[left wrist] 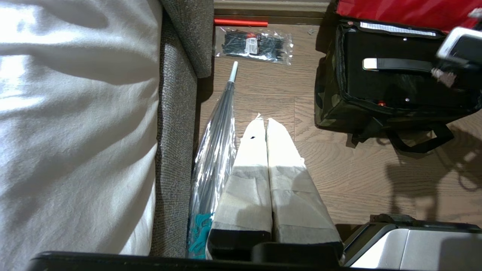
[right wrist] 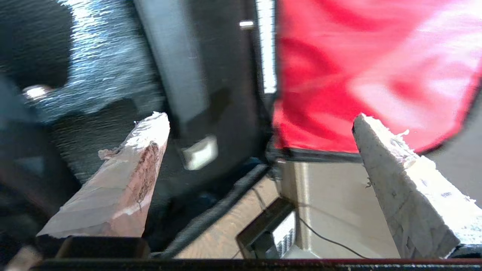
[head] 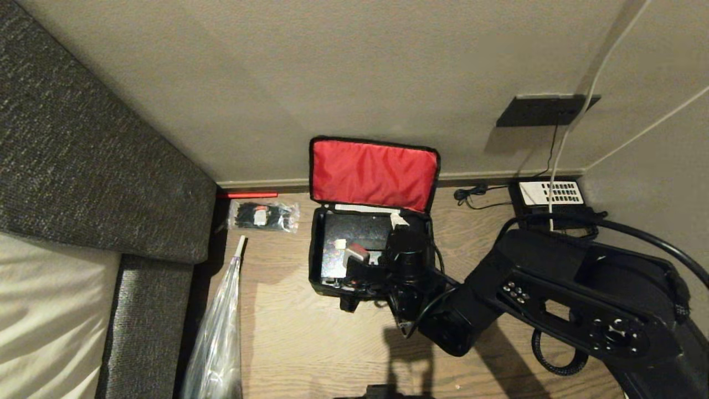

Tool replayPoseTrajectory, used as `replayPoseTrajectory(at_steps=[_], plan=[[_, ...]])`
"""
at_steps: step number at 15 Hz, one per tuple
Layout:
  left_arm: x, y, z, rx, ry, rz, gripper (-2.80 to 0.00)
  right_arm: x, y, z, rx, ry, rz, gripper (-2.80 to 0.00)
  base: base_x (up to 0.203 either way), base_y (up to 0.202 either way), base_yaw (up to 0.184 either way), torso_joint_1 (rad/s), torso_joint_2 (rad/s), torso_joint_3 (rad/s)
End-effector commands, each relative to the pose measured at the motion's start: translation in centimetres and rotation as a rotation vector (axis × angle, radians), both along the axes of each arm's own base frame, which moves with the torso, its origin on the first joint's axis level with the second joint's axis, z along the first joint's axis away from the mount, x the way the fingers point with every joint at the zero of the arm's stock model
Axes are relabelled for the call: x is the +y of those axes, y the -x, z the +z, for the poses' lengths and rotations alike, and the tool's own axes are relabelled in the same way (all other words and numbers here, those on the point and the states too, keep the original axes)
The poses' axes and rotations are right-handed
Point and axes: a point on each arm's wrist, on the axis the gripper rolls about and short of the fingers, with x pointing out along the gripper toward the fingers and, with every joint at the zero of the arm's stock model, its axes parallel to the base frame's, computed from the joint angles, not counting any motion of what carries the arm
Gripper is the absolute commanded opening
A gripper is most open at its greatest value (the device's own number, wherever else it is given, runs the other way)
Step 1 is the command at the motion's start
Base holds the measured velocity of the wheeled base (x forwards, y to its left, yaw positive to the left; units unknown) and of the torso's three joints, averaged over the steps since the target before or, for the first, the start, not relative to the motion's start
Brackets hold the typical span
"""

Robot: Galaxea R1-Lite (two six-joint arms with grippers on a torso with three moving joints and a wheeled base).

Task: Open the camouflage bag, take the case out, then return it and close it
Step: Grip the handle

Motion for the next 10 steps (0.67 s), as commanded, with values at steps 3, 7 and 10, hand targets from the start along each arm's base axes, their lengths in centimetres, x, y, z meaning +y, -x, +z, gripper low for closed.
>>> replayPoseTrajectory(at_steps=[3,7,10], plan=[[0.0,0.0,-0.1,0.001,0.0,0.001,-2.8,0.1,-0.4,-2.2,0.032,0.032,-0.006,0.0,0.0,0.0,0.0,0.0,0.0,0.0],[0.0,0.0,-0.1,0.001,0.0,0.001,-2.8,0.7,-1.0,-3.5,0.037,0.028,-0.007,0.0,0.0,0.0,0.0,0.0,0.0,0.0],[0.0,0.0,-0.1,0.001,0.0,0.001,-2.8,1.0,-1.4,-4.1,0.026,0.012,-0.008,0.0,0.0,0.0,0.0,0.0,0.0,0.0]])
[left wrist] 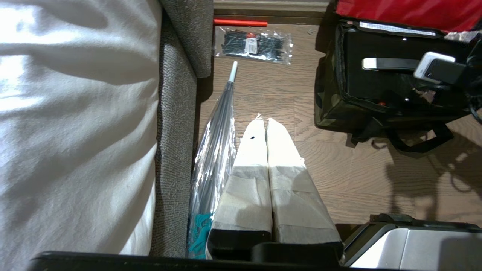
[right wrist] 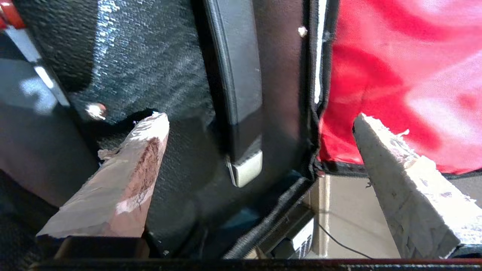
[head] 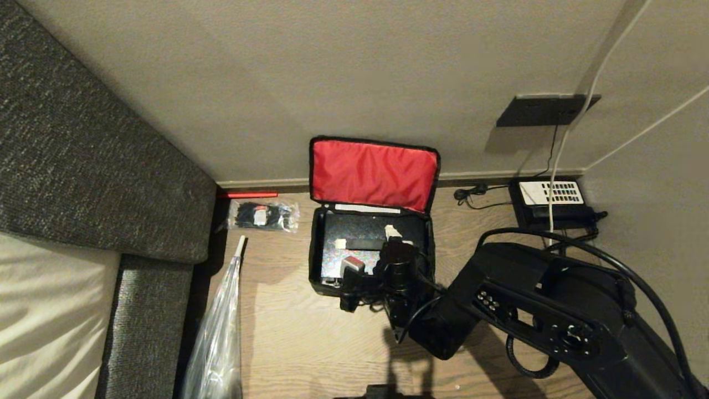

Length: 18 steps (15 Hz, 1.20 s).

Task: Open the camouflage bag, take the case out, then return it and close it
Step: Grip the handle

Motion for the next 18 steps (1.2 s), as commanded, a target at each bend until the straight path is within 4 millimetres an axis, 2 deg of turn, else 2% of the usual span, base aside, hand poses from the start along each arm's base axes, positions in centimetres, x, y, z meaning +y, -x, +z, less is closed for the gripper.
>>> replayPoseTrajectory(at_steps=[1,3,6,15,18], plan=[[0.0,0.0,-0.1,0.001,0.0,0.001,-2.8,0.2,-0.2,-0.7,-0.003,0.002,-0.002,0.0,0.0,0.0,0.0,0.0,0.0,0.0],[0.0,0.0,-0.1,0.001,0.0,0.001,-2.8,0.5,-1.0,-1.3,-0.048,-0.036,-0.009,0.0,0.0,0.0,0.0,0.0,0.0,0.0],[0.0,0.0,-0.1,0.001,0.0,0.001,-2.8,0.6,-1.6,-0.9,-0.097,-0.064,-0.013,0.0,0.0,0.0,0.0,0.0,0.0,0.0],[0.0,0.0,-0.1,0.001,0.0,0.001,-2.8,0.1,-2.8,-1.2,-0.141,0.089,-0.027,0.0,0.0,0.0,0.0,0.0,0.0,0.0],[0.0,0.0,-0.1,0.001,0.0,0.001,-2.8,0.3,-3.6,-0.6,-0.178,0.06,-0.038,0.0,0.0,0.0,0.0,0.0,0.0,0.0]])
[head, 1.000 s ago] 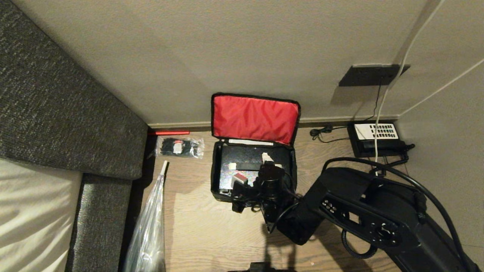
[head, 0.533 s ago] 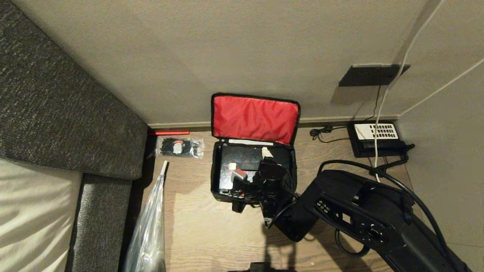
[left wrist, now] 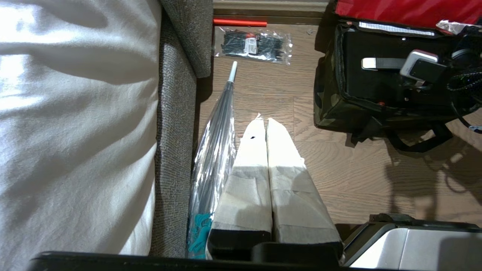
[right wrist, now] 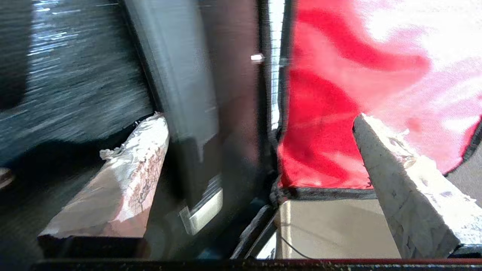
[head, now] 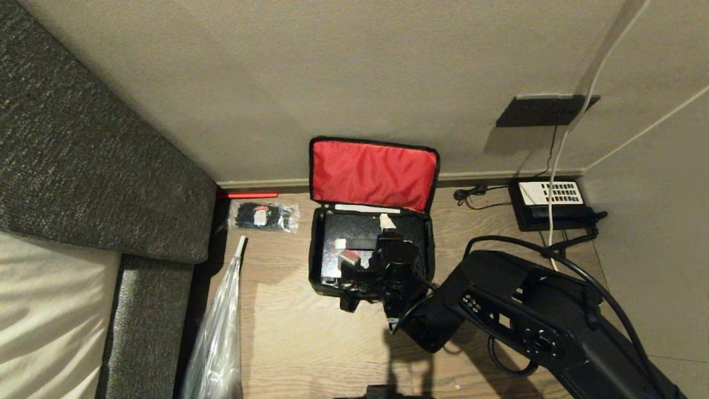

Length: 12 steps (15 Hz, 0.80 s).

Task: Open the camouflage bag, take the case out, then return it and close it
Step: Grip the handle

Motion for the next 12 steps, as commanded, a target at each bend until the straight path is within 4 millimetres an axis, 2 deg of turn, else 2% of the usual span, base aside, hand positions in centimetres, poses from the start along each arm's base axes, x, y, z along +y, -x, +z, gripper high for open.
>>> replayPoseTrajectory(at_steps=[1,12], plan=[[0.0,0.0,-0.1,0.001,0.0,0.001,-2.8,0.1,-0.9,0.3,-0.041,-0.024,-0.013,0.0,0.0,0.0,0.0,0.0,0.0,0.0],[0.0,0.0,-0.1,0.001,0.002,0.001,-2.8,-0.2,-2.3,0.7,-0.084,-0.069,-0.034,0.0,0.0,0.0,0.0,0.0,0.0,0.0]])
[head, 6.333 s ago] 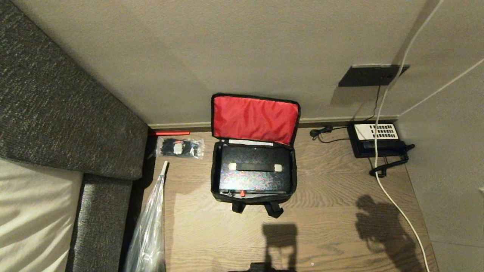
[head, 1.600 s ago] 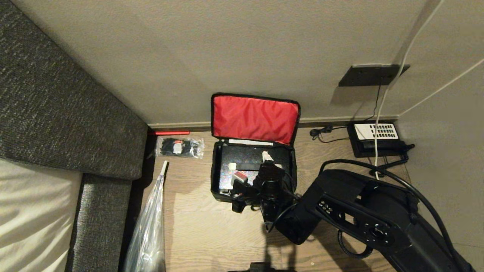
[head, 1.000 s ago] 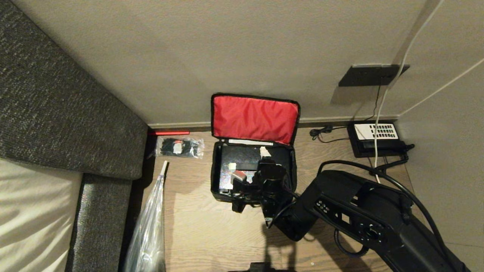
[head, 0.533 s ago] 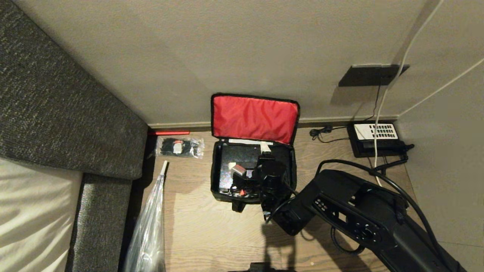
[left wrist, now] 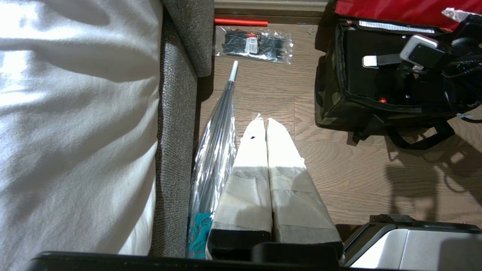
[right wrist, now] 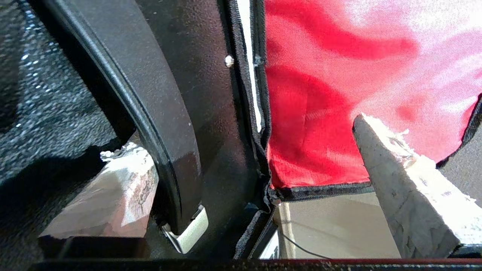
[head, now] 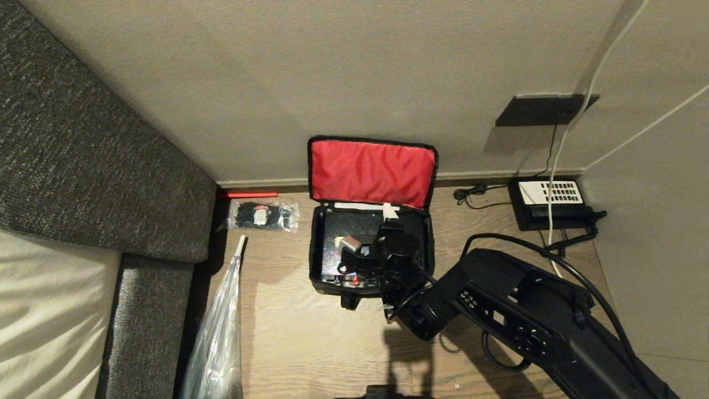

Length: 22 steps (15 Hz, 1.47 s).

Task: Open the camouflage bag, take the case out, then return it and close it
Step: Grip the handle

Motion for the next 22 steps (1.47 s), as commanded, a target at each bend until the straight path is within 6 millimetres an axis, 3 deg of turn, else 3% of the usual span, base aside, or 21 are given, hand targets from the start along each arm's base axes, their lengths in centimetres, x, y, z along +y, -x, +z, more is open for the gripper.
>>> replayPoseTrajectory(at_steps=[1,12,13,22], plan=[[0.0,0.0,-0.1,0.001,0.001,0.001,-2.8,0.1,-0.1,-0.1,-0.008,0.003,-0.005,0.0,0.0,0.0,0.0,0.0,0.0,0.0],[0.0,0.0,-0.1,0.001,-0.001,0.001,-2.8,0.3,-0.5,0.1,-0.009,0.025,-0.006,0.0,0.0,0.0,0.0,0.0,0.0,0.0],[0.0,0.0,-0.1,0.001,-0.001,0.001,-2.8,0.3,-0.5,0.1,-0.007,0.027,-0.009,-2.8,0.0,0.0,0.0,0.0,0.0,0.0],[0.0,0.0,-0.1,0.001,-0.001,0.001,-2.8,0.6,-0.8,0.7,-0.038,-0.003,-0.007,-2.8,0.0,0.0,0.0,0.0,0.0,0.0]])
